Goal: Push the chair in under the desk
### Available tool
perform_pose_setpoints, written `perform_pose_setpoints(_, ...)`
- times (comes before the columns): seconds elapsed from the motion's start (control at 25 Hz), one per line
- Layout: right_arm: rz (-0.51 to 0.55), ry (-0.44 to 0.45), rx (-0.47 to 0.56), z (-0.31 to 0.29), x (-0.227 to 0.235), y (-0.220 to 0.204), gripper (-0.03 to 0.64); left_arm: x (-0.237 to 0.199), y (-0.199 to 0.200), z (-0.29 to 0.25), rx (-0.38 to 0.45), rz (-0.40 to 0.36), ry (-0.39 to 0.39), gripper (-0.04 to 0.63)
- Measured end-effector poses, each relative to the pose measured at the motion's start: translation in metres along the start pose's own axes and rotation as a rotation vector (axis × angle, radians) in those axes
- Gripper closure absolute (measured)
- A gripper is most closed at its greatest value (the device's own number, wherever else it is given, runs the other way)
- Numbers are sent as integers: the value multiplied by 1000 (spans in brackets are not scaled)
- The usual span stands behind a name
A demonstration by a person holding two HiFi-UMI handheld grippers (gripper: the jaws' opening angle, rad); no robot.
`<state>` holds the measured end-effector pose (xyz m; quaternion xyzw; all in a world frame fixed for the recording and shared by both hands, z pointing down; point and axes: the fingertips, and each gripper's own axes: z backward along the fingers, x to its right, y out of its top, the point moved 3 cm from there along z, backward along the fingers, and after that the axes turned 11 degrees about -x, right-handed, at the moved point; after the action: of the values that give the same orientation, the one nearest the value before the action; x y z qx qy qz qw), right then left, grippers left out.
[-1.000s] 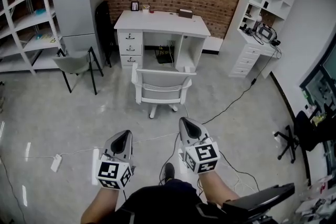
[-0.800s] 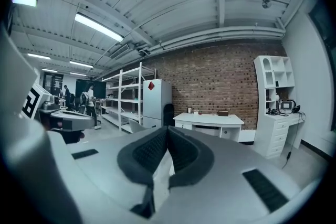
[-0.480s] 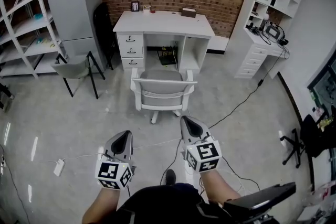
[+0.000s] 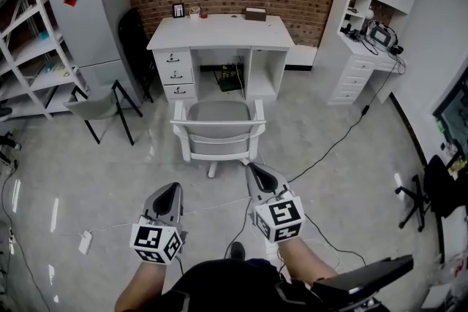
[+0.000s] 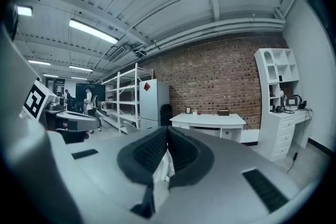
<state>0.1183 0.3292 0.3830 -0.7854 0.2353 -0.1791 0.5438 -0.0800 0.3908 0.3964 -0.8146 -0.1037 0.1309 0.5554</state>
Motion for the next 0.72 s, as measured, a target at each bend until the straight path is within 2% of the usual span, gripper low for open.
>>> perform_pose_setpoints(0.4,31,48,-1,-21,50,12,611,21,24,-62,-14,-38,-7,588)
perform_pose_setpoints(0.72,22,66,-3,-34,75,7,611,28,23,-85,-44,-54,24,588)
